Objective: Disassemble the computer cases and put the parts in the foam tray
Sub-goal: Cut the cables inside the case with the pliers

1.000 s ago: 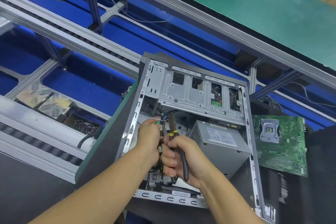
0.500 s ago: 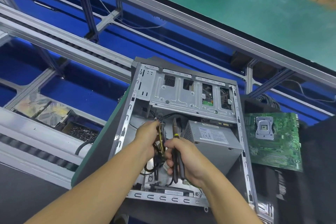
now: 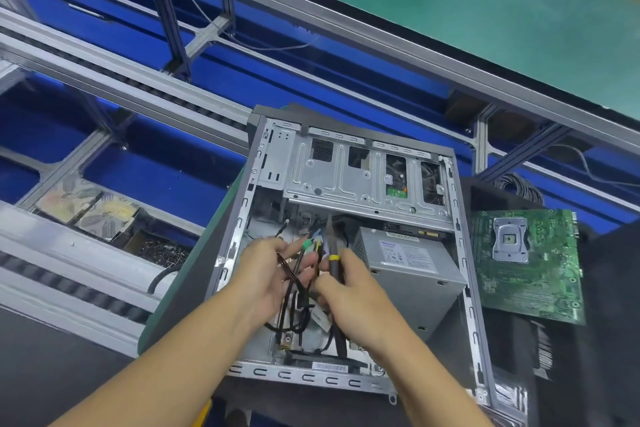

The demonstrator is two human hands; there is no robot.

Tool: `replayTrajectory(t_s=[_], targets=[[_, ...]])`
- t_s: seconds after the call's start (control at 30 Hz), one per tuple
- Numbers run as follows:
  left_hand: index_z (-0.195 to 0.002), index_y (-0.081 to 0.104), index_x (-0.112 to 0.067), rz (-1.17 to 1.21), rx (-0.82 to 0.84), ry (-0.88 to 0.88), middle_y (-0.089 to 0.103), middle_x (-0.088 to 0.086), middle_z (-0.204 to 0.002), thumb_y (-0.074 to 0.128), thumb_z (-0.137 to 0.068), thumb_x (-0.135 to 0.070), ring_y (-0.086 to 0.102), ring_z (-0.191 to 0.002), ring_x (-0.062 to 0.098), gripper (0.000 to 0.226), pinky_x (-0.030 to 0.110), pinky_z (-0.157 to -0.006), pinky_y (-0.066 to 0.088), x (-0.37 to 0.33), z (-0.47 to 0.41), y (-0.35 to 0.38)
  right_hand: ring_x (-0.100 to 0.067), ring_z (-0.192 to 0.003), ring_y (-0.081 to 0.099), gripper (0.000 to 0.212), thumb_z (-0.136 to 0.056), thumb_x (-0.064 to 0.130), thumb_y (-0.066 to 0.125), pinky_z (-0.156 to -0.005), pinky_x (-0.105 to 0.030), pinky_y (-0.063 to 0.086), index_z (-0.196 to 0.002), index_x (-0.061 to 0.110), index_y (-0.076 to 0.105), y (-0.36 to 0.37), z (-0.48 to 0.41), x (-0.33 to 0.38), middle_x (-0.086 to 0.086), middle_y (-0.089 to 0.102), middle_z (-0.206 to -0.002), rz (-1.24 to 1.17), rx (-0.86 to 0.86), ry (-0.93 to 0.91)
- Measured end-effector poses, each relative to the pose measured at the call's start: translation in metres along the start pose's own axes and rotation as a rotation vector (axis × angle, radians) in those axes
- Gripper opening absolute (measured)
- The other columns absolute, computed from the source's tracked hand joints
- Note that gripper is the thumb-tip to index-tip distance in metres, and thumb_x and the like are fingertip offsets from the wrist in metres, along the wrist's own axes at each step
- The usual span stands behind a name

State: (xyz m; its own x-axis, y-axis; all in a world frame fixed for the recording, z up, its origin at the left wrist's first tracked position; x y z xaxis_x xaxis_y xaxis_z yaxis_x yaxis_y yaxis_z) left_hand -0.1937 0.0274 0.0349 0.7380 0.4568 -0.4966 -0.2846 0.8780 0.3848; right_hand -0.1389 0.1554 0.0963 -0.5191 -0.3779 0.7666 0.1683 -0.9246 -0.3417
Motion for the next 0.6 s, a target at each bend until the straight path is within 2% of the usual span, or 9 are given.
replayTrajectory(t_s=[0.07, 0.17, 0.23, 0.3, 0.4, 0.5, 0.53, 0.57, 0.6], targets=[[-0.099, 0.053, -0.004, -0.040, 0.023, 0.024, 0.077, 0.011, -0.085, 0.039, -0.093, -0.001, 0.072, -0.061, 0.020, 0.015, 0.031, -0.052, 0.057, -0.004, 0.003, -0.001, -0.011, -0.087, 0.064, 0.024, -0.071, 0.042, 0.054, -0.074, -0.031, 0.048, -0.095, 0.038, 0.058, 0.004, 0.003, 0.002, 0.005, 0.060, -0.105, 0.021, 0.074, 0.009], [-0.092, 0.063, -0.003, -0.222, 0.042, -0.012, 0.074, 0.007, -0.088, 0.042, -0.087, -0.005, 0.064, -0.060, 0.019, 0.022, 0.029, -0.058, 0.050, -0.002, 0.008, -0.002, -0.022, -0.076, 0.068, 0.032, -0.074, 0.019, 0.059, -0.064, -0.035, 0.050, -0.104, 0.027, 0.066, 0.017, 0.003, 0.003, -0.003, 0.065, -0.096, -0.369, 0.225, 0.112], [-0.098, 0.058, -0.005, -0.229, 0.023, 0.034, 0.076, 0.008, -0.094, 0.043, -0.090, -0.001, 0.067, -0.071, 0.022, 0.017, 0.035, -0.064, 0.054, -0.001, 0.009, -0.003, -0.021, -0.072, 0.061, 0.029, -0.075, 0.017, 0.059, -0.060, -0.033, 0.047, -0.103, 0.019, 0.066, 0.018, 0.001, 0.001, -0.007, 0.065, -0.091, -0.442, 0.122, 0.102], [-0.098, 0.053, -0.011, -0.228, -0.060, 0.100, 0.076, 0.008, -0.095, 0.044, -0.092, 0.001, 0.071, -0.083, 0.021, 0.017, 0.039, -0.067, 0.057, -0.001, 0.010, -0.007, -0.015, -0.069, 0.055, 0.022, -0.077, 0.024, 0.060, -0.064, -0.033, 0.045, -0.099, 0.027, 0.066, 0.013, 0.003, -0.005, 0.000, 0.065, -0.083, -0.334, -0.024, 0.066], [-0.095, 0.052, -0.013, -0.235, -0.170, 0.127, 0.068, 0.012, -0.090, 0.044, -0.090, -0.001, 0.064, -0.072, 0.022, 0.015, 0.036, -0.066, 0.050, -0.001, 0.009, -0.010, -0.016, -0.064, 0.051, 0.022, -0.073, 0.022, 0.058, -0.062, -0.033, 0.043, -0.089, 0.035, 0.066, 0.004, 0.019, -0.006, 0.005, 0.063, -0.077, -0.375, -0.102, 0.006], [-0.125, 0.049, -0.007, -0.221, -0.256, 0.144, 0.056, 0.013, -0.083, 0.037, -0.097, -0.008, 0.050, -0.061, 0.018, 0.031, 0.030, -0.055, 0.045, -0.003, 0.014, -0.010, -0.018, -0.065, 0.057, 0.024, -0.078, 0.007, 0.055, -0.063, -0.037, 0.050, -0.089, 0.026, 0.066, -0.014, 0.037, 0.000, -0.001, 0.066, -0.081, -0.473, -0.141, -0.068], [-0.139, 0.042, -0.007, -0.262, -0.271, 0.159, 0.059, 0.015, -0.089, 0.037, -0.098, -0.008, 0.050, -0.064, 0.018, 0.042, 0.032, -0.060, 0.046, -0.003, 0.016, -0.009, -0.018, -0.065, 0.060, 0.023, -0.078, 0.011, 0.055, -0.063, -0.035, 0.052, -0.093, 0.024, 0.066, -0.022, 0.042, 0.000, -0.002, 0.068, -0.078, -0.426, -0.141, -0.066], [-0.148, 0.033, -0.009, -0.335, -0.277, 0.179, 0.061, 0.018, -0.104, 0.038, -0.098, -0.009, 0.055, -0.075, 0.020, 0.050, 0.036, -0.071, 0.048, -0.003, 0.019, -0.009, -0.015, -0.064, 0.063, 0.024, -0.075, 0.019, 0.055, -0.062, -0.030, 0.053, -0.096, 0.025, 0.065, -0.030, 0.047, 0.000, -0.002, 0.069, -0.073, -0.340, -0.120, -0.051], [-0.153, 0.024, -0.012, -0.440, -0.283, 0.206, 0.058, 0.018, -0.123, 0.040, -0.098, -0.012, 0.059, -0.096, 0.025, 0.058, 0.042, -0.087, 0.048, -0.003, 0.022, -0.007, -0.012, -0.063, 0.064, 0.028, -0.071, 0.027, 0.054, -0.061, -0.027, 0.052, -0.097, 0.028, 0.064, -0.036, 0.052, 0.002, -0.001, 0.070, -0.070, -0.238, -0.077, -0.033]])
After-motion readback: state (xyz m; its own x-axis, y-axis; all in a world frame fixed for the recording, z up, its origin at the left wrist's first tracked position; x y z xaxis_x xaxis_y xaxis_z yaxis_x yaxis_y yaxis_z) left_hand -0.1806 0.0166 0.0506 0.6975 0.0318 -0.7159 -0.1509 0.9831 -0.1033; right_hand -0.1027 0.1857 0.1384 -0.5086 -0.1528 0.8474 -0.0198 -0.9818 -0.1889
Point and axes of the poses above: each hand's wrist, its own z-axis away from the middle knuckle, its own y-axis out of the palm, x = y × z, the point moved 3 cm from there along -z, towards the middle knuckle
